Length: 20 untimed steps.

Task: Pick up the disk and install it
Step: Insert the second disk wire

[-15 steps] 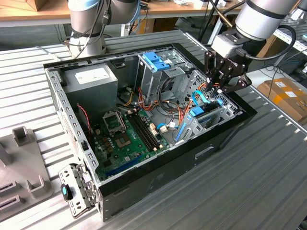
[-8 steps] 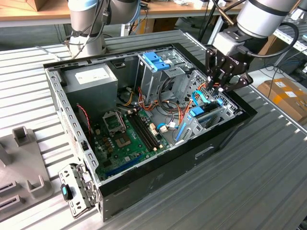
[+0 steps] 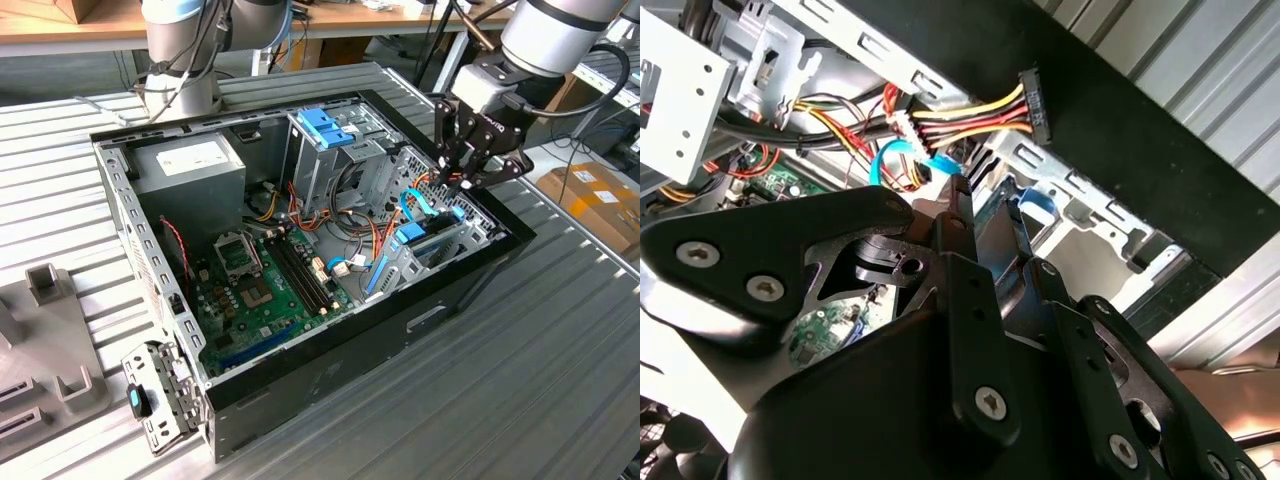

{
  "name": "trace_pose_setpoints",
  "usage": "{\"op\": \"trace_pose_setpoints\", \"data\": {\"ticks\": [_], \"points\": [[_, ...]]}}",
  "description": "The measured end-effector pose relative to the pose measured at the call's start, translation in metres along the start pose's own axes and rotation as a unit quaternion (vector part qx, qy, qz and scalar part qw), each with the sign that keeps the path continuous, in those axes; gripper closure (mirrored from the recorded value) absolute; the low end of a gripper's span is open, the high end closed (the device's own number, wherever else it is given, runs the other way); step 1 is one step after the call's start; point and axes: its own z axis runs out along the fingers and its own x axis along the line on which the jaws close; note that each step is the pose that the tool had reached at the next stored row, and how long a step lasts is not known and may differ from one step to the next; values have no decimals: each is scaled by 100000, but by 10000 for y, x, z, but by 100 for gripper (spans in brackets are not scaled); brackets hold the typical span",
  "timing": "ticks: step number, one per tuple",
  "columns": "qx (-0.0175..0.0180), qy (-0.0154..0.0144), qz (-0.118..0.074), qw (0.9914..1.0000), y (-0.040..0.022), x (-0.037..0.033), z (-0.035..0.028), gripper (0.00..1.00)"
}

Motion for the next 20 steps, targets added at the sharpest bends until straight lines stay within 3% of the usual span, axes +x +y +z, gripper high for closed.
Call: {"op": "trace_pose_setpoints", "data": {"ticks": [4,12,20], "points": [[-71,-5,-2,100000,-42,2,-23,70],[-75,-8,1,100000,-71,0,-150,70],[-75,-15,1,100000,-78,-1,-185,70]]}}
